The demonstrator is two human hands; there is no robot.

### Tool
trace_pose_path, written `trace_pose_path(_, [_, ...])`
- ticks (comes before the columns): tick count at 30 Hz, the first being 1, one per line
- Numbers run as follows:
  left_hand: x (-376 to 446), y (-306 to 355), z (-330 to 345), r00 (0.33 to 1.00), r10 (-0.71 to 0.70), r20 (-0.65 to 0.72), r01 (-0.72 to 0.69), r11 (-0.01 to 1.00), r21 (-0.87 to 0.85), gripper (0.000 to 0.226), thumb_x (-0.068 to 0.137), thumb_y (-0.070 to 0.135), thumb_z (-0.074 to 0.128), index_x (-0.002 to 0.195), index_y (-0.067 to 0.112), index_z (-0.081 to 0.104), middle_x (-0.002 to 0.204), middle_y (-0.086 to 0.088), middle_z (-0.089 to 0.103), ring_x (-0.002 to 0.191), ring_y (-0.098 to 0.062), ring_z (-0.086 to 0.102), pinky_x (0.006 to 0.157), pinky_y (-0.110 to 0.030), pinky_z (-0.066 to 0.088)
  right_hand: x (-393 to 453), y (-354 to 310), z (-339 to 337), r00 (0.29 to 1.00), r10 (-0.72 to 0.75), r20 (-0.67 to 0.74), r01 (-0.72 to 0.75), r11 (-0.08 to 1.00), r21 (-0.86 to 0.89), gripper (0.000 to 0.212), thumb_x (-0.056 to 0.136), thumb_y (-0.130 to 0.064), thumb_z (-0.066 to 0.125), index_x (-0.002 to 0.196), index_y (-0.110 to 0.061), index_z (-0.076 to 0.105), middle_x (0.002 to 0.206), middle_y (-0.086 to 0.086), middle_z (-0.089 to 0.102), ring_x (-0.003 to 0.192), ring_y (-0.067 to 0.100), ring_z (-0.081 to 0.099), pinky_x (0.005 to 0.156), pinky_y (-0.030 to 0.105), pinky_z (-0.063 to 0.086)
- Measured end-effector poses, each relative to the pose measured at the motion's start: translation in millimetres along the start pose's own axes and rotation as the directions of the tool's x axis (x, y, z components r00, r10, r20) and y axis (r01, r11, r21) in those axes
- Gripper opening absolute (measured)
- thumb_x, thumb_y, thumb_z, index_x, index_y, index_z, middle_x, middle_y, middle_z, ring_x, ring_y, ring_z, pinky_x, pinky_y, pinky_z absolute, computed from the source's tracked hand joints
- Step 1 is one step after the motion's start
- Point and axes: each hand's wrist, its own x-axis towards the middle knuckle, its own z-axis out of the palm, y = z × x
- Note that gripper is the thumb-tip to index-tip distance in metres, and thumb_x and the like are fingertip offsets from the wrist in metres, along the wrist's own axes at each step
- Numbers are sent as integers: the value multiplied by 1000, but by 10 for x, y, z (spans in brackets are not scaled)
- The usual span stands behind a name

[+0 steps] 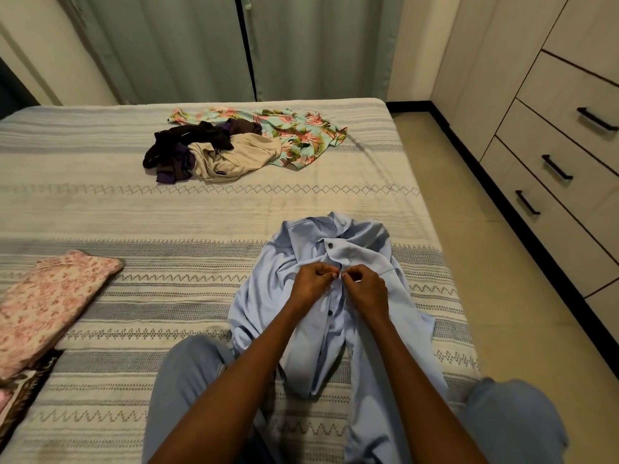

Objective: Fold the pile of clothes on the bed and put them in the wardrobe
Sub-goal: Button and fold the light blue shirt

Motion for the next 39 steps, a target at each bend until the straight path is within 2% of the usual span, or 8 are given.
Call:
trace_pose_path(6, [-79,123,31,998,-51,-45,44,988,-151,11,88,4,72,90,15,69,83,-5,72,72,-18,69,70,-30,58,-79,-77,-73,999,-41,-10,41,999,4,14,94,-31,63,101,-21,70,91,-1,73,87,18,68,75,34,54])
trace_pose_path(9, [-102,127,31,997,-41,-59,33,989,-141,12,86,7,74,91,15,67,87,-7,73,78,-21,71,75,-34,60,-117,-88,-105,994,-108,4,108,989,-103,14,96,-34,60,102,-25,69,90,-2,73,84,17,68,70,32,52])
trace_pose_path(12, [-120,140,29,998,-23,-62,15,992,-124,11,87,6,72,91,15,67,86,-6,73,78,-21,71,74,-31,59,-124,-84,-107,987,-159,17,159,969,-190,16,97,-35,57,105,-27,69,95,-2,73,87,18,68,73,35,55])
trace_pose_path(16, [-109,139,34,998,-32,-61,26,995,-94,10,88,9,72,94,15,67,90,-6,73,82,-20,72,79,-35,61,-134,-88,-110,985,-168,-23,163,975,-153,15,96,-36,59,105,-29,69,96,-4,74,87,16,69,73,35,56])
trace_pose_path(25, [-106,145,56,995,-46,-86,38,995,-95,16,88,10,72,91,21,61,90,-3,71,82,-21,72,79,-33,60,-125,-23,-75,969,-240,-57,221,949,-227,15,96,-35,58,98,-25,70,86,-2,73,78,19,69,65,37,57])
trace_pose_path(31, [-69,140,6,994,-107,-20,102,979,-179,22,87,8,73,97,18,56,90,-14,72,81,-27,72,79,-39,60,-63,95,-113,944,-328,-22,318,929,-189,25,96,-35,53,107,-24,72,88,3,75,79,23,70,66,38,57])
trace_pose_path(35, [-33,138,-46,986,-132,104,157,941,-299,26,87,-7,69,96,9,51,66,1,65,74,-21,69,67,-35,55,8,148,-160,935,-354,28,353,919,-174,18,96,-36,60,107,-25,71,89,1,74,79,17,69,65,31,55])
trace_pose_path(39, [-11,154,-118,982,-106,159,149,945,-291,28,84,-10,70,98,5,50,54,10,60,66,-14,69,71,-35,61,27,138,-150,914,-405,28,405,906,-119,17,93,-38,67,102,-25,72,89,-6,74,77,8,66,65,18,50])
